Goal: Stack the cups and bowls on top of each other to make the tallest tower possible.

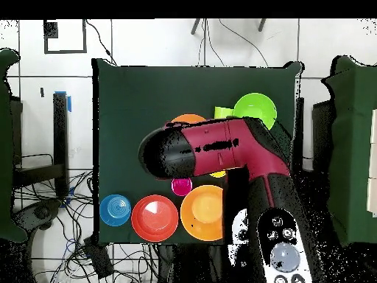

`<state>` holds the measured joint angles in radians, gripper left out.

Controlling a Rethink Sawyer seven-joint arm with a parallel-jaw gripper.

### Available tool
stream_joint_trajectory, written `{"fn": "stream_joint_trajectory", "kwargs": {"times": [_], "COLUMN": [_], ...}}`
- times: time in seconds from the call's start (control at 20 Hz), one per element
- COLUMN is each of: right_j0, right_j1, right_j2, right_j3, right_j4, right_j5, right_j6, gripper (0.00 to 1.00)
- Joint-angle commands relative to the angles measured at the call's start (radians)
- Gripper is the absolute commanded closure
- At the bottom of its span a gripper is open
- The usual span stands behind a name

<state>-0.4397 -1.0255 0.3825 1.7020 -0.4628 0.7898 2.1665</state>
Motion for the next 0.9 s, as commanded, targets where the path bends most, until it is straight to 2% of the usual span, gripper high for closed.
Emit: {"fn": "stream_joint_trajectory", "kwargs": {"times": [0.05, 0.35, 0.65, 0.9], "right_j0": [0.018, 0.076, 0.072, 0.048], "right_j1": [0.052, 0.111, 0.132, 0.197], "right_j2": [-0.112, -0.216, -0.24, -0.247], "right_j3": [0.196, 0.227, 0.237, 0.216], "right_j4": [0.084, 0.091, 0.113, 0.096], "right_j5": [-0.089, -0.219, -0.23, -0.281], "right_j6": [0.269, 0.36, 0.297, 0.251], "gripper": [0.0, 0.0, 0.0, 0.0]}}
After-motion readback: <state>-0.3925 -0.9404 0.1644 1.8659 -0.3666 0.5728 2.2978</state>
